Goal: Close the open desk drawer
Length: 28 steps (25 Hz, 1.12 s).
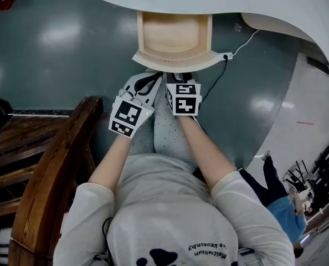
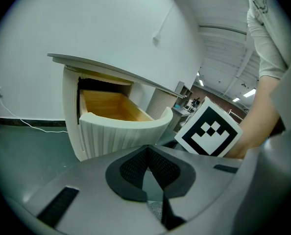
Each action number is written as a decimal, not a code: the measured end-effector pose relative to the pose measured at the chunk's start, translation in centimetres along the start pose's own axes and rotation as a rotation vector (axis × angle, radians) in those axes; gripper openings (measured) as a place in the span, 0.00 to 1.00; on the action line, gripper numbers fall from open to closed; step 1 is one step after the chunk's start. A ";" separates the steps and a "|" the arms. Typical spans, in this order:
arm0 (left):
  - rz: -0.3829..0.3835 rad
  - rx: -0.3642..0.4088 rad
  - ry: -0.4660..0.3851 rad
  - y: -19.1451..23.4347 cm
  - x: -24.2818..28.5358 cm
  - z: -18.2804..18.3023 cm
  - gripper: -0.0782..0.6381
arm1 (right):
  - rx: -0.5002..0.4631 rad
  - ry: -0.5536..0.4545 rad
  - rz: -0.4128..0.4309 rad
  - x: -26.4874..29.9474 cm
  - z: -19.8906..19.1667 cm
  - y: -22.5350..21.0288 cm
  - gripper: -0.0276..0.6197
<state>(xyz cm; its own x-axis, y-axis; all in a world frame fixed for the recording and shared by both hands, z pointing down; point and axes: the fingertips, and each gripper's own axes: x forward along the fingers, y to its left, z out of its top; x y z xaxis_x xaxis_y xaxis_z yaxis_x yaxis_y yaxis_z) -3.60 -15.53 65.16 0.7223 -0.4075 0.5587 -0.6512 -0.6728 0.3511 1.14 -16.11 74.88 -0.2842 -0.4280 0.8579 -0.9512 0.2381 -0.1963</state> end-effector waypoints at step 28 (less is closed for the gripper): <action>-0.004 -0.033 0.003 1.4 0.9 0.4 0.12 | -0.044 -0.016 -0.042 1.5 2.2 -0.7 0.24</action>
<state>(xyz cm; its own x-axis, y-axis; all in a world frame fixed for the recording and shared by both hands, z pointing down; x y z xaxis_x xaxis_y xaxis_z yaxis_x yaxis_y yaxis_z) -3.76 -17.11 65.85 0.7240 -0.4029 0.5599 -0.6558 -0.6539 0.3774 1.15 -18.82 75.25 -0.2459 -0.4521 0.8574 -0.9564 0.2573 -0.1386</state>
